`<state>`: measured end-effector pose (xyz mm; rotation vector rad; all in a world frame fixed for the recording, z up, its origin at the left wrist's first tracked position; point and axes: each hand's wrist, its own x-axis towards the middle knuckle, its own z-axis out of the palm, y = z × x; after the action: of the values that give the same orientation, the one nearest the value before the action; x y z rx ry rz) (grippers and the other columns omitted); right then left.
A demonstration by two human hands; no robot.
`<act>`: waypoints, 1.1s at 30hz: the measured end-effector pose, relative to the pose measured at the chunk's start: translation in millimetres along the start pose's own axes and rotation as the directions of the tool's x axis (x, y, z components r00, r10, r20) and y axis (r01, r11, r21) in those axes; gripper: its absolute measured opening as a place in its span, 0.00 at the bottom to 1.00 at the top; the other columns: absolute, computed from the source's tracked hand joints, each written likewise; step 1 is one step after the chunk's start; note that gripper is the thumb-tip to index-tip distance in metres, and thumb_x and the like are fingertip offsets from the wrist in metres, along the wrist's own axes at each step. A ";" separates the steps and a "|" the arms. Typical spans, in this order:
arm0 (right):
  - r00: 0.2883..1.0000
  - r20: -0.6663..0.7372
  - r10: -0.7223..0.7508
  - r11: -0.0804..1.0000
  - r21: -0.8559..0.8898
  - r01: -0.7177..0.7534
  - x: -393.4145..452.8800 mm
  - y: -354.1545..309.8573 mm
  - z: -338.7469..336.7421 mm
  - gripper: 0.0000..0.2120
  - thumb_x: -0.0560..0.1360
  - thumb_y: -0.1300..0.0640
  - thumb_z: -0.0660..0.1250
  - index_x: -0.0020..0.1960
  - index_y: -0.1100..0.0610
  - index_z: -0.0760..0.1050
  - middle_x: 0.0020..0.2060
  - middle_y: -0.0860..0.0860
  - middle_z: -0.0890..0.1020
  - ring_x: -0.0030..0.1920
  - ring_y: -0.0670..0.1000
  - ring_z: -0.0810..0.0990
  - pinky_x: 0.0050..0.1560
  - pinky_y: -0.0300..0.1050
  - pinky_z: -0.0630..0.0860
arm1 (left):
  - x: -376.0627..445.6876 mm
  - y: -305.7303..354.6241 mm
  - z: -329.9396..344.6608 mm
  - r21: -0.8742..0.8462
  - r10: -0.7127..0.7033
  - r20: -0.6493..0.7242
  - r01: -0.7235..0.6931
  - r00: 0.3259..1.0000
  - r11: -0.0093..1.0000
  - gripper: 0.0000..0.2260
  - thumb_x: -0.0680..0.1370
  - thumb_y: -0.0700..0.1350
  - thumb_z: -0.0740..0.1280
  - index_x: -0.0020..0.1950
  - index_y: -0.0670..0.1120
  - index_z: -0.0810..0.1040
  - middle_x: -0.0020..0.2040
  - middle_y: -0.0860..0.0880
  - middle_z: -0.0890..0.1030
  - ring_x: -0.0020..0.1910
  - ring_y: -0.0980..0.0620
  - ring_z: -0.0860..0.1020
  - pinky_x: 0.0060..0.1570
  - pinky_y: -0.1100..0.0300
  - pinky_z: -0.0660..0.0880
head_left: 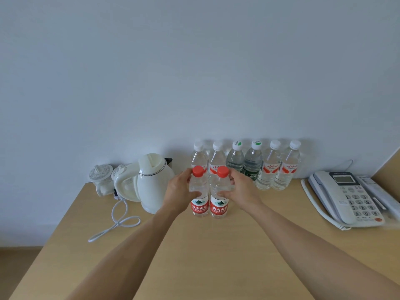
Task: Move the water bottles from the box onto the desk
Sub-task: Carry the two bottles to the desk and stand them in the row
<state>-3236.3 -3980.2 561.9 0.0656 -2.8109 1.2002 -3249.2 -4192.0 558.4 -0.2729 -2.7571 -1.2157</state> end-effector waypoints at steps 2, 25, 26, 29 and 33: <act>1.000 -0.003 -0.002 1.000 0.003 0.002 0.6 0.2 -0.6 0.30 0.65 0.54 0.82 0.63 0.51 0.74 0.49 0.43 0.77 0.50 0.45 0.75 0.46 0.38 0.68 | 5.7 1.1 -0.1 0.001 -0.006 -0.001 0.006 1.000 1.000 0.28 0.65 0.38 0.80 0.63 0.49 0.78 0.51 0.50 0.81 0.52 0.50 0.80 0.54 0.54 0.77; 0.998 -0.049 0.042 0.999 0.001 -0.042 8.0 9.0 -3.7 0.30 0.66 0.57 0.81 0.65 0.53 0.74 0.56 0.49 0.81 0.57 0.51 0.78 0.56 0.48 0.75 | 42.5 -5.5 10.2 0.025 -0.055 -0.022 0.055 0.998 0.998 0.29 0.67 0.37 0.78 0.67 0.49 0.76 0.52 0.48 0.77 0.54 0.48 0.77 0.53 0.54 0.75; 0.998 -0.042 0.040 0.999 -0.010 -0.040 10.5 7.2 -3.4 0.30 0.67 0.57 0.80 0.65 0.54 0.74 0.56 0.49 0.81 0.57 0.52 0.79 0.57 0.49 0.75 | 41.5 -5.7 9.9 0.031 -0.057 -0.021 0.057 0.998 0.998 0.29 0.67 0.38 0.78 0.67 0.50 0.75 0.52 0.48 0.77 0.54 0.48 0.77 0.53 0.54 0.75; 0.998 -0.038 0.042 0.999 -0.022 -0.043 19.1 2.7 -2.3 0.28 0.67 0.57 0.80 0.64 0.55 0.74 0.56 0.51 0.81 0.57 0.53 0.79 0.57 0.50 0.76 | 40.8 -5.5 9.5 0.042 -0.053 -0.013 0.053 0.999 0.998 0.31 0.67 0.39 0.78 0.68 0.51 0.74 0.52 0.49 0.77 0.54 0.49 0.77 0.52 0.56 0.74; 0.999 -0.042 0.013 1.000 -0.023 -0.014 31.0 -1.0 0.1 0.26 0.67 0.58 0.80 0.61 0.56 0.74 0.55 0.50 0.82 0.57 0.52 0.79 0.57 0.47 0.75 | 41.4 -1.8 6.7 0.088 -0.064 -0.030 0.067 0.997 0.994 0.31 0.68 0.44 0.79 0.68 0.54 0.73 0.52 0.53 0.75 0.51 0.51 0.77 0.51 0.55 0.76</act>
<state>-3267.0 -3981.2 565.5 0.0201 -2.7932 1.1567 -3290.2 -4183.3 560.0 -0.1573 -2.8076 -1.0990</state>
